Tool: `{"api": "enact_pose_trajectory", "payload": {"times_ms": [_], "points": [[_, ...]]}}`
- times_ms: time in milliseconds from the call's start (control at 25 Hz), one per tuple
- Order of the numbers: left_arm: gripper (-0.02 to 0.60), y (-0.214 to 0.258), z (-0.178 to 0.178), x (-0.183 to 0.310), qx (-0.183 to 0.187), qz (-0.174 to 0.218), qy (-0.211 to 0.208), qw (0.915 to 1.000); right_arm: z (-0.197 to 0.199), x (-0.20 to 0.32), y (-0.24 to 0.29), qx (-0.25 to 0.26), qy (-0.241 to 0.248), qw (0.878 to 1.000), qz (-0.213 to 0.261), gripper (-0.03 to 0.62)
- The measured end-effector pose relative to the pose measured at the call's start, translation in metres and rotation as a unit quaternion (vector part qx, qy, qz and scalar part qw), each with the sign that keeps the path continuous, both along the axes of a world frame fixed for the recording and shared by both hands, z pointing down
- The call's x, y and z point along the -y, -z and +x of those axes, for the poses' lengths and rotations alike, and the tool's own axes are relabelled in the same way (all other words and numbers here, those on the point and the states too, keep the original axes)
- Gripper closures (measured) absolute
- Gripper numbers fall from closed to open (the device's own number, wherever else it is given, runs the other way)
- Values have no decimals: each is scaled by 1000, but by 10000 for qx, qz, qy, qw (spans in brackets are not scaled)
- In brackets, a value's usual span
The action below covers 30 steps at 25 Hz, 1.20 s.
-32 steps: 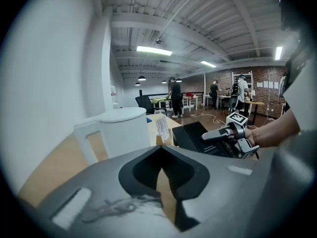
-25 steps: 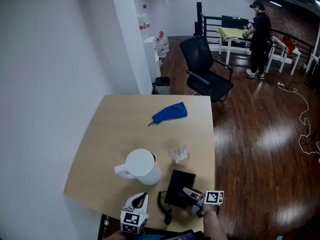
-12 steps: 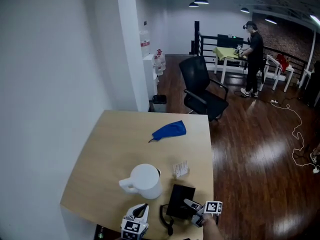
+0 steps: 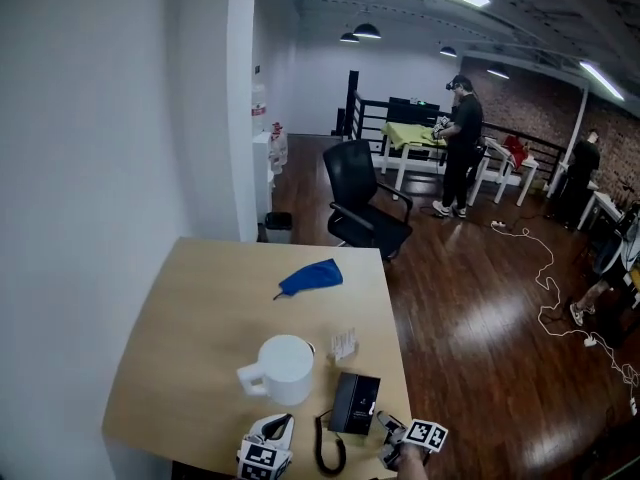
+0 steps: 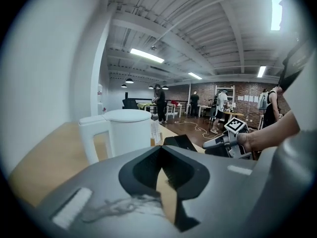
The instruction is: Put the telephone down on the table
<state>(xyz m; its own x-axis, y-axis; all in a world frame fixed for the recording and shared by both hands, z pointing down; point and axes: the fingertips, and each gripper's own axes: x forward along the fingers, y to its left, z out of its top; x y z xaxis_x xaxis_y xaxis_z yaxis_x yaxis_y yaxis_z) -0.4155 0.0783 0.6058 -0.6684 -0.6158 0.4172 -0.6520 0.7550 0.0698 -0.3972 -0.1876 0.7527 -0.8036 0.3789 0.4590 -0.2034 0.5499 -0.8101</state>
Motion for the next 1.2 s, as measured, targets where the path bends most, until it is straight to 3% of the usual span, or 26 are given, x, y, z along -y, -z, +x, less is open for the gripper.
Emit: {"api": "enact_pose_trajectory", "payload": {"times_ms": [120, 280, 480, 560, 800, 1200], "points": [[569, 6, 8, -5, 92, 186, -273, 9994, 32, -2, 21, 0, -642, 9956, 677, 488], [569, 17, 25, -18, 225, 393, -626, 9970, 65, -41, 71, 190, -813, 9790, 1859, 596], [569, 39, 61, -41, 314, 600, -967, 9930, 97, -94, 154, 523, -760, 9387, 3321, 605], [569, 45, 73, -48, 365, 698, -1101, 9908, 112, -114, 183, 612, -769, 9238, 3699, 605], [569, 46, 112, -61, 296, 962, -1378, 9853, 167, -150, 212, 618, -886, 9027, 4164, 605], [569, 67, 196, -39, 262, 1069, -1725, 9788, 263, -156, 225, 735, -1096, 8914, 4335, 603]]}}
